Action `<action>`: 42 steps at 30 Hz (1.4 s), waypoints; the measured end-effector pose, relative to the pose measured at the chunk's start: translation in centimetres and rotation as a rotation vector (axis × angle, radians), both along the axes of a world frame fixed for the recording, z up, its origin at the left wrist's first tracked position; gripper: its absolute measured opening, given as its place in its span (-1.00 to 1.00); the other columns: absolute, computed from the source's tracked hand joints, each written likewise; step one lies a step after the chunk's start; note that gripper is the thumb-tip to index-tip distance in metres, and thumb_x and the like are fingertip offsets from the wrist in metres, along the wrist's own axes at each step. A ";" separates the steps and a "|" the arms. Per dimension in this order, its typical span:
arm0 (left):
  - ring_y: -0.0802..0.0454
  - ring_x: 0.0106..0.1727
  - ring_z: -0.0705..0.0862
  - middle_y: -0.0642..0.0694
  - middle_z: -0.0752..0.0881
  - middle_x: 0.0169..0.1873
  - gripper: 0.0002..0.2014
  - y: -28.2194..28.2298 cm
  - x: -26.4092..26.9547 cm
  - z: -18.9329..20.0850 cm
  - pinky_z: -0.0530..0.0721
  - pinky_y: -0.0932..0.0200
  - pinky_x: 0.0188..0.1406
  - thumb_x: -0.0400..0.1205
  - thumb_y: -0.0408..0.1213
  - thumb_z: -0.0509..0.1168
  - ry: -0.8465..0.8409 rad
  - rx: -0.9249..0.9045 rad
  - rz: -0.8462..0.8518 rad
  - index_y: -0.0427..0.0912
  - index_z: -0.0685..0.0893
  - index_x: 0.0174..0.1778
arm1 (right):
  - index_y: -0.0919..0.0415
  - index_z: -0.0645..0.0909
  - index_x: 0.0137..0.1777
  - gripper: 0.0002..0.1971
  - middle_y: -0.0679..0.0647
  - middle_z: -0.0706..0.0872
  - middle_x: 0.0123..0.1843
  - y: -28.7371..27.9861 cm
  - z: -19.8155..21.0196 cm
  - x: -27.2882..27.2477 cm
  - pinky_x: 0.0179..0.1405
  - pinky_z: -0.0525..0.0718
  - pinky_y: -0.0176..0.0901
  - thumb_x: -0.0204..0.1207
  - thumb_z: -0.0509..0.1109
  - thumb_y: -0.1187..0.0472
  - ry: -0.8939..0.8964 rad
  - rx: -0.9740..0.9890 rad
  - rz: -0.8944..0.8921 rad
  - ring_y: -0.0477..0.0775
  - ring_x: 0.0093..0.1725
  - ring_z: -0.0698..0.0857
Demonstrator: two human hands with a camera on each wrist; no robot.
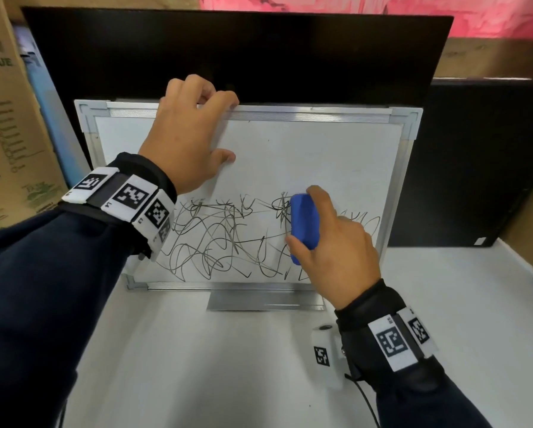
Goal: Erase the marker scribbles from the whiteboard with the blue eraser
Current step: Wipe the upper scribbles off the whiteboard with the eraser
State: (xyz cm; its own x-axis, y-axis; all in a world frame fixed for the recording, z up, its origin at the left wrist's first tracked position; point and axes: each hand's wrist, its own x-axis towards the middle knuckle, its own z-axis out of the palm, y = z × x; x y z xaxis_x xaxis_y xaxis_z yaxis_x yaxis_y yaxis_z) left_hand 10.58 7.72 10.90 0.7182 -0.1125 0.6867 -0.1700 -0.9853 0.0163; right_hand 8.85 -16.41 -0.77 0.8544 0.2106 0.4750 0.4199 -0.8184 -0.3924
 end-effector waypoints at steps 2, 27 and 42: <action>-0.24 0.34 0.40 -0.23 0.47 0.32 -0.33 -0.1 0.0 0.0 0.50 -0.11 0.32 0.47 -0.09 0.60 0.003 0.003 0.003 -0.06 0.51 0.48 | -0.23 0.05 0.58 -0.31 0.10 0.63 -0.19 0.0 0.1 0.3 -0.34 0.71 0.04 0.57 0.33 -0.23 0.005 -0.002 -0.004 0.23 -0.26 0.64; -0.24 0.32 0.41 -0.21 0.47 0.30 -0.33 -0.3 0.2 0.0 0.53 -0.14 0.32 0.47 -0.06 0.60 -0.003 0.003 0.026 -0.05 0.51 0.47 | -0.18 0.26 0.55 -0.35 0.01 0.48 -0.09 2.4 0.1 -0.3 -0.34 0.52 -0.11 0.48 0.40 -0.17 -0.048 -0.009 -0.009 0.18 -0.18 0.55; -0.23 0.31 0.41 -0.20 0.48 0.30 -0.33 -0.3 0.1 0.1 0.53 -0.12 0.29 0.46 -0.06 0.60 -0.008 -0.003 0.027 -0.04 0.52 0.47 | -0.14 0.25 0.50 -0.37 0.01 0.49 -0.13 4.0 -0.3 -0.2 -0.38 0.56 -0.08 0.48 0.42 -0.12 -0.043 -0.034 0.086 0.19 -0.25 0.55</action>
